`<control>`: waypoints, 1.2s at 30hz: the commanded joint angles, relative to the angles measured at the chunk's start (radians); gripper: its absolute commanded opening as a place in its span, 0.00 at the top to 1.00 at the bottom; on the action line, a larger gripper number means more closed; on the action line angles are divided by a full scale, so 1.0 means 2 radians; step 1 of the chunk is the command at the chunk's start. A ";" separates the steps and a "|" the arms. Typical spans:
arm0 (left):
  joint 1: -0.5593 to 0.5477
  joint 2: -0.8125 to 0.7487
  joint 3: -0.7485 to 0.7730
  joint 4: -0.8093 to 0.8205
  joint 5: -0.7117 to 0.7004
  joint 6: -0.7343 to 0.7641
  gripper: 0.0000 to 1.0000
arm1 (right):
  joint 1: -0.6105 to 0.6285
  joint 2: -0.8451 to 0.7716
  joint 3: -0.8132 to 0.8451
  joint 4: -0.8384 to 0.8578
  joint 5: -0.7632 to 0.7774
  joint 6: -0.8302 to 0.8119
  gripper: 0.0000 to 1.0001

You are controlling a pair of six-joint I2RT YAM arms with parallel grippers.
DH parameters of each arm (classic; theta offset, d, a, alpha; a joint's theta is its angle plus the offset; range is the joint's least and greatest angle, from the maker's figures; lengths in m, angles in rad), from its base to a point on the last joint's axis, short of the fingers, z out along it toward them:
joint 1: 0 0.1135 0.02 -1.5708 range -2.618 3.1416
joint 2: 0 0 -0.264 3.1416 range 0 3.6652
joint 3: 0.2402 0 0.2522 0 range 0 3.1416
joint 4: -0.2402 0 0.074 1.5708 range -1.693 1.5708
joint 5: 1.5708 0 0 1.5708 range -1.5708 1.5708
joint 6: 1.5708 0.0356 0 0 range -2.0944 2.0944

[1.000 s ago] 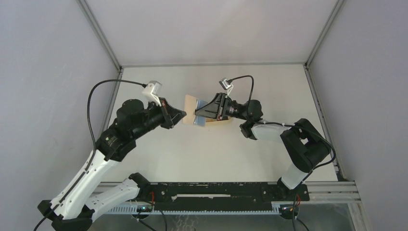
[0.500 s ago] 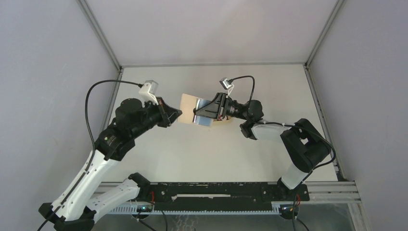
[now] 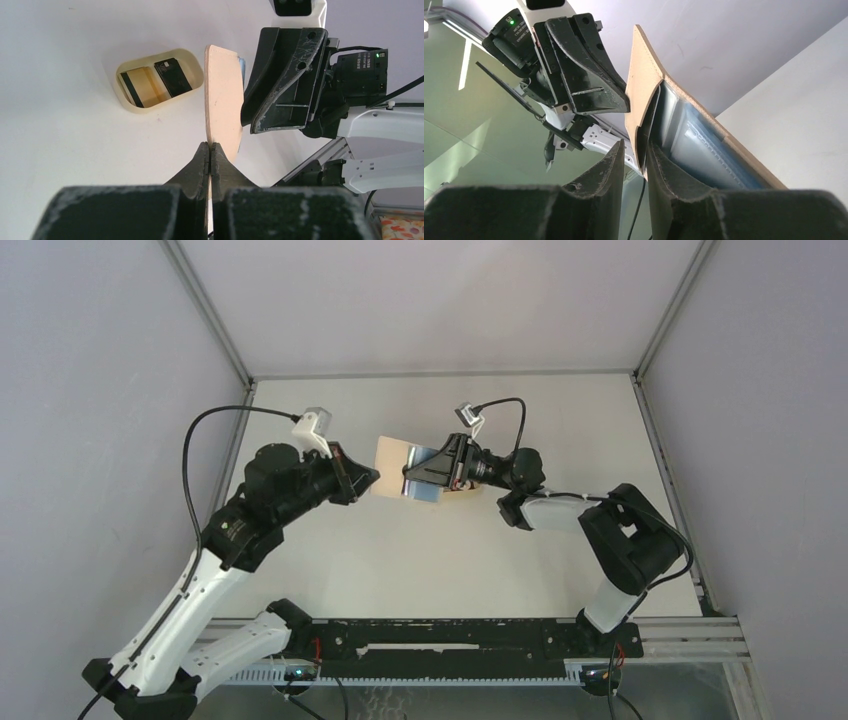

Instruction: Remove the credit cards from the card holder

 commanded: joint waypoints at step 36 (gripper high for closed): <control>0.004 -0.021 -0.043 0.008 0.009 0.010 1.00 | 0.000 0.018 0.046 0.032 0.006 0.013 0.82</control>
